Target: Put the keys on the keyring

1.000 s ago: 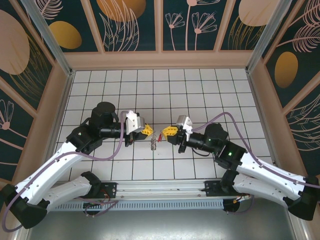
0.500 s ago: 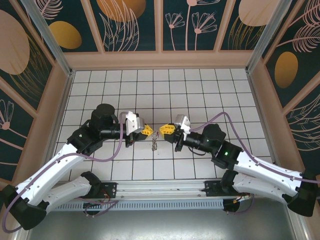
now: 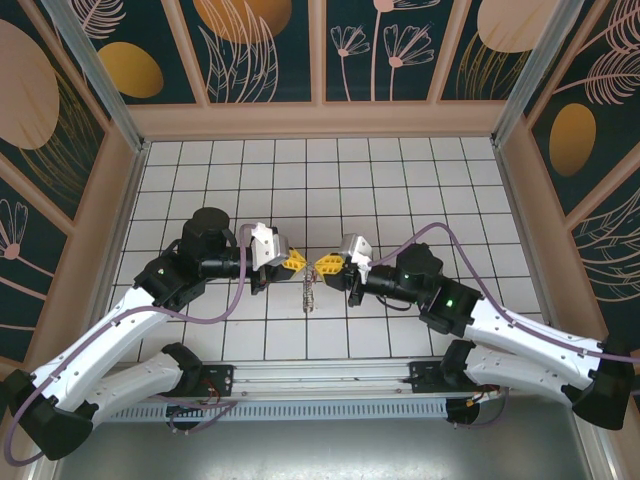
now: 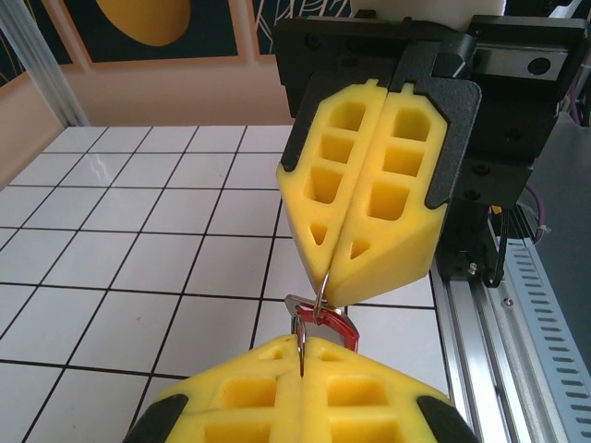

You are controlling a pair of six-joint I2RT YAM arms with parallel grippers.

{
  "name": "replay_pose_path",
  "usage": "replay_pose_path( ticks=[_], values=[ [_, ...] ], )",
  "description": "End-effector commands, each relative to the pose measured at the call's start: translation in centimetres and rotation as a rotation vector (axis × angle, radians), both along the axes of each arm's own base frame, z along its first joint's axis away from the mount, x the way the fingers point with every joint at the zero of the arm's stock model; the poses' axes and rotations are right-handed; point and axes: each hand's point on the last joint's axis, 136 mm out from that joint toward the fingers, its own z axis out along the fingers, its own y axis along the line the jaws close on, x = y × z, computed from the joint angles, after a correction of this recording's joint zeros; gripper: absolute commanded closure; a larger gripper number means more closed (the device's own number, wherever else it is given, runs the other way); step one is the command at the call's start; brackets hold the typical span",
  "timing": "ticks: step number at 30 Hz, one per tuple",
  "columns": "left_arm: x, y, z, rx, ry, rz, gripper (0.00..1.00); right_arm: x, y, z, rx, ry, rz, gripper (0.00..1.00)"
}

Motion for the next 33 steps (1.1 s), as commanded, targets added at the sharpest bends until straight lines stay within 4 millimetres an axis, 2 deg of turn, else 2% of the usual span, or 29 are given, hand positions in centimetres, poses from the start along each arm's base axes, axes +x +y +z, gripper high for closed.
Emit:
replay_pose_path(
  ticks=[1,11,33],
  values=[
    [-0.3,-0.2,0.7,-0.027,-0.021,-0.022,1.0,-0.3,0.3,1.7,0.025,-0.041,0.021,1.0],
    [-0.2,-0.2,0.8,-0.025,-0.021,-0.021,1.0,0.4,-0.7,1.9,0.026,-0.054,-0.035,1.0],
    [-0.3,-0.2,0.6,-0.022,-0.013,-0.024,1.0,1.2,-0.5,1.7,0.041,-0.055,-0.05,1.0]
  ],
)
